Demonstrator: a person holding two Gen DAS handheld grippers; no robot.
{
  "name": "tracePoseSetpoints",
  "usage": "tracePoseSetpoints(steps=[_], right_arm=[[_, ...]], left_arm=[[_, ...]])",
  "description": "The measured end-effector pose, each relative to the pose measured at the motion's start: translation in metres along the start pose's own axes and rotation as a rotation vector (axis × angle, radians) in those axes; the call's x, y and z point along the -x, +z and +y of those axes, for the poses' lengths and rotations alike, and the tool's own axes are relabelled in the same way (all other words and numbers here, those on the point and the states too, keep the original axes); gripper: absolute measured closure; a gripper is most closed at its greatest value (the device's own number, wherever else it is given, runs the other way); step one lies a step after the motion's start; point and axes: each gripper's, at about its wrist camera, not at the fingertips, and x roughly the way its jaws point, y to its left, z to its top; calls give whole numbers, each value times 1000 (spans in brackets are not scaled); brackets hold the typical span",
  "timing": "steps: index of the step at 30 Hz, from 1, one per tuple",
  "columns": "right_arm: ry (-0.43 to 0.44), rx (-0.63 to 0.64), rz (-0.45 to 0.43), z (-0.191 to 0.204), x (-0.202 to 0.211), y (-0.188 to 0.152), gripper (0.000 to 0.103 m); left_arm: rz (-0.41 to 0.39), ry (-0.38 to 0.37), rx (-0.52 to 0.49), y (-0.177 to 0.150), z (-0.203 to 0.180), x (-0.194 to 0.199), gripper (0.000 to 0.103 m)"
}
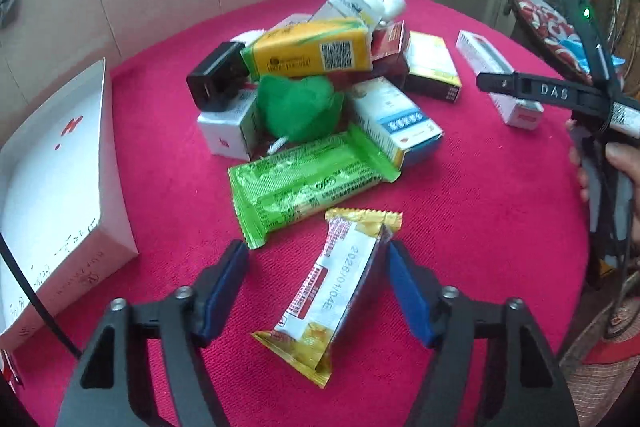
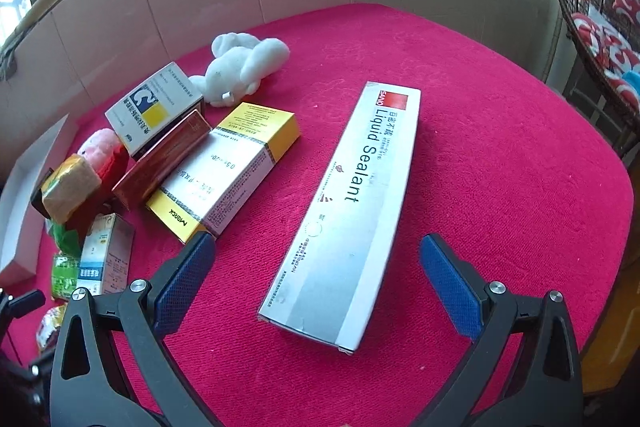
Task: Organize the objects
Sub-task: 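Grasp the yellow-white snack bar with the left gripper while the right grasps the Liquid Sealant box, then carry the snack bar and Liquid Sealant box toward the white tray with both grippers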
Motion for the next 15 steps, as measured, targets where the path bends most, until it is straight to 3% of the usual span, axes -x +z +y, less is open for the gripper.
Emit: tracePoseSetpoints(steps=[2,4,7,9,12,15], right_arm=[[5,4,3,-1,-2,0,3],[9,6,8,-2,-4,-2,9],[0,28,7,-2,-5,-5,29],[8,41,1,-3,-4,-5,36],[23,38,-6,-7,-3,-5,43],[50,12,-19,-14,0,-5,55]], left_arm=[[-16,-1,-21,-2,-4,4,39],[-20,-11,-40,-6,-6,8,51],[-27,-13,-63,-7,-13,10,64],[-32,-10,-80,-4,-20,6,68],[-46,-9,-74,-6,-24,7,83],[-68,11,-50,-9,-21,10,84]])
